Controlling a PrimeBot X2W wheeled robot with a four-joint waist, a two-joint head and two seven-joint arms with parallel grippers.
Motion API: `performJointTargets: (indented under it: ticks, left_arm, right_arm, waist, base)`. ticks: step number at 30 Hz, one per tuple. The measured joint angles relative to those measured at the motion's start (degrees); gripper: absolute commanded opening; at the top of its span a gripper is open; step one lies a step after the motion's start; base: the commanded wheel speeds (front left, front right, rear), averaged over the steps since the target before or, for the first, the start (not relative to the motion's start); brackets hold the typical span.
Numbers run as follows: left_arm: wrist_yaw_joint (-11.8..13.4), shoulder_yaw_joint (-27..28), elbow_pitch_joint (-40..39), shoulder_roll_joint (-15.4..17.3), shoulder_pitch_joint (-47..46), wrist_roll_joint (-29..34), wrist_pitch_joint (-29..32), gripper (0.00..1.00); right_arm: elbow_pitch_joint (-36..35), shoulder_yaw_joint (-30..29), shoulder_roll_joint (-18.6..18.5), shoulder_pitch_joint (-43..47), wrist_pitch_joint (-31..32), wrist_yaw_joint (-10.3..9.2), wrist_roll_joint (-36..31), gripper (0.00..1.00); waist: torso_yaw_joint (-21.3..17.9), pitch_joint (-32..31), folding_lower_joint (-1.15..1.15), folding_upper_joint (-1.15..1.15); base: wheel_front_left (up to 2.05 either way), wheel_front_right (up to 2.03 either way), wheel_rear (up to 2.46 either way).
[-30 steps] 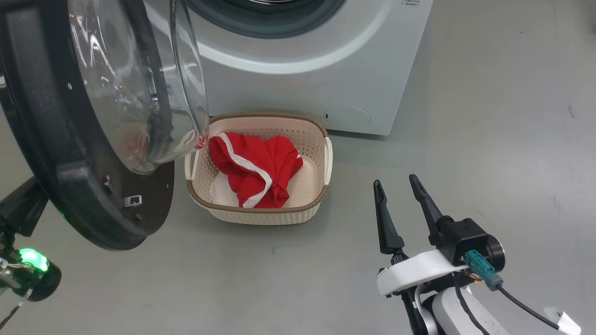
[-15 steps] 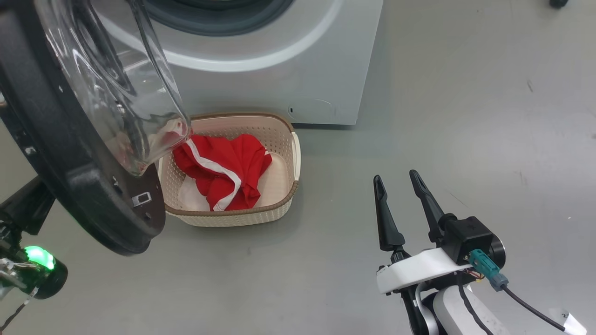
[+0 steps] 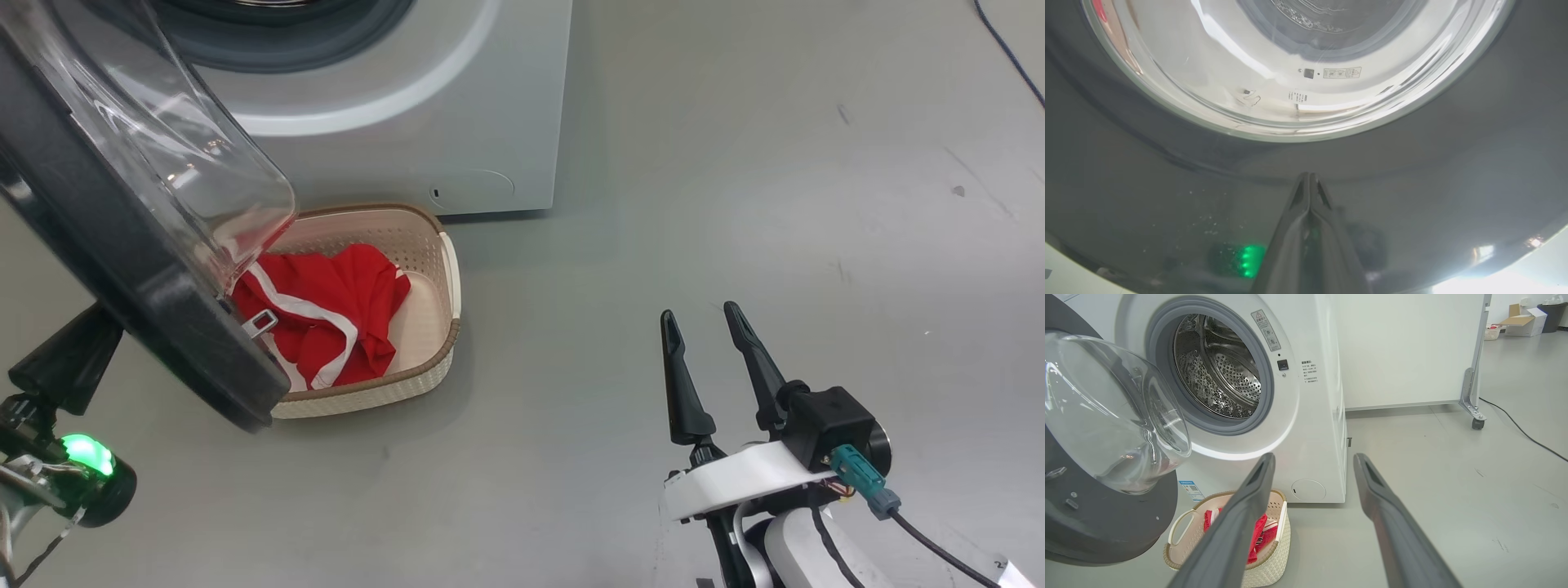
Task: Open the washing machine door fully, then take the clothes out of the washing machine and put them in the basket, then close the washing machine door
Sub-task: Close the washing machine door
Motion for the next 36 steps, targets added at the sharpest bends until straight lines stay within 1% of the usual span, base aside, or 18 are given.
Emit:
performJointTargets:
  ticks: [9,25,36]
  left_arm:
    - [0.00,-2.21,-1.41,-0.29,0.02,-0.31,-2.35,0.00]
    - [0.01,-2.05,-1.23,0.07,-0.07,0.16,-10.29,0.00]
    - [0.01,-2.54,-0.19,-0.87,-3.06,0.75,-15.68,0.00]
  right_arm:
    - [-1.37,0.12,0.04,1.17,0.00,0.00,0.53,1.00]
    - [-3.61,0.42,0.15,3.31,0.00,0.00,1.29,1.00]
    - [-4.79,0.21,0.27,4.48,0.00,0.00,1.44,1.00]
  waist:
    - [-3.97,0.29,0.00,0.00]
    - [-11.53,1.77,0.00,0.00]
    - [-15.50,2.52,0.00,0.00]
  base:
    - [0.00,0.00,0.00]
    - [0.00,0.00,0.00]
    - [0.00,0.00,0.00]
